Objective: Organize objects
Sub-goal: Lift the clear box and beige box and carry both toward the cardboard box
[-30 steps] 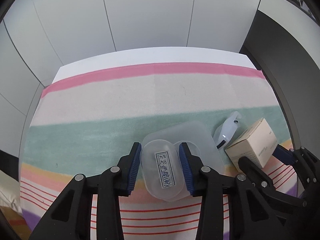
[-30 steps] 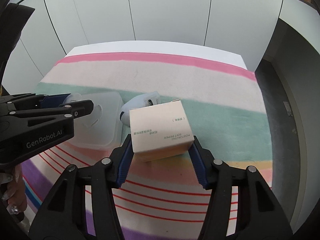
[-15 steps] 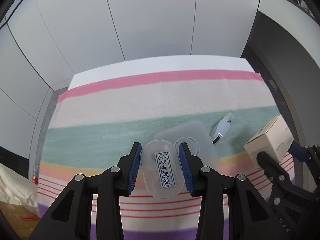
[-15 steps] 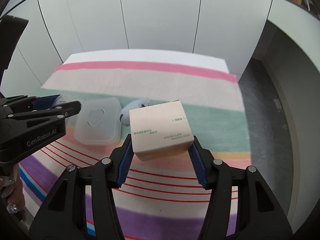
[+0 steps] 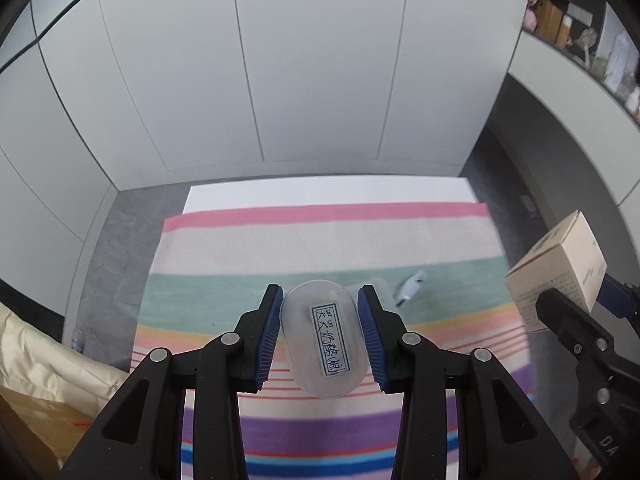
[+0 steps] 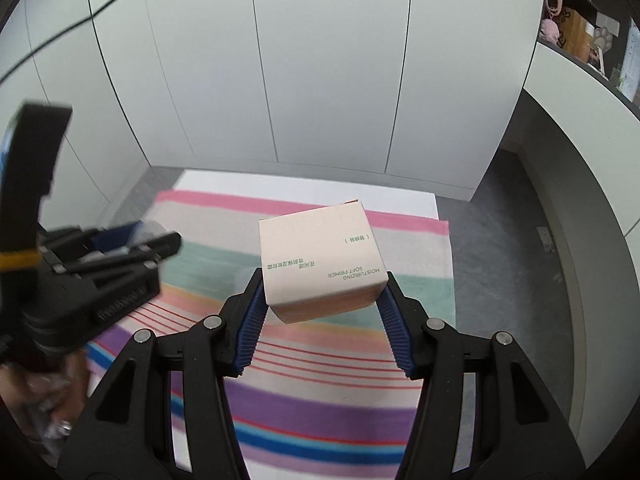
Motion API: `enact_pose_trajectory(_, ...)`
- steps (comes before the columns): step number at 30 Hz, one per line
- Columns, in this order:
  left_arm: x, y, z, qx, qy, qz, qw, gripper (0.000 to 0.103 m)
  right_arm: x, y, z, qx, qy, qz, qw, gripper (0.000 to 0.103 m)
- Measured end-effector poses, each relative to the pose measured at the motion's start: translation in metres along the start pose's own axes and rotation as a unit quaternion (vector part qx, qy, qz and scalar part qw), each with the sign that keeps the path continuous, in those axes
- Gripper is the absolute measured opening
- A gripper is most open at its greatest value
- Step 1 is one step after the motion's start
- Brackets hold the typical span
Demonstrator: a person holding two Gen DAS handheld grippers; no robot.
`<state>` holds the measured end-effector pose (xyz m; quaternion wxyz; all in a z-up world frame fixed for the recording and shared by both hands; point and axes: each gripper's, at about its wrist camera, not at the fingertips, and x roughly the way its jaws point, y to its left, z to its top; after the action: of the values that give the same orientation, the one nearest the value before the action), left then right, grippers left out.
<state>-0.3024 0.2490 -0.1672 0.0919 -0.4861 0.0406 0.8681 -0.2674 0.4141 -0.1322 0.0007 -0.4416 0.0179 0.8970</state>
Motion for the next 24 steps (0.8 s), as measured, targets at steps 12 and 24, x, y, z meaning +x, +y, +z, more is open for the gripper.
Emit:
enact_pose_trajectory(12, -0.124, 0.004, 0.023, -0.002, -0.047, -0.006, 0.9989, 0.040, -0.120, 0.025, 0.031, -0.019, -0.048, 0.007, 0.999, 0.057)
enact_pose_trajectory(24, -0.147, -0.002, 0.009, 0.000, -0.048, -0.005, 0.9988, 0.040, -0.143, 0.013, 0.024, 0.000, -0.056, 0.004, 0.998, 0.057)
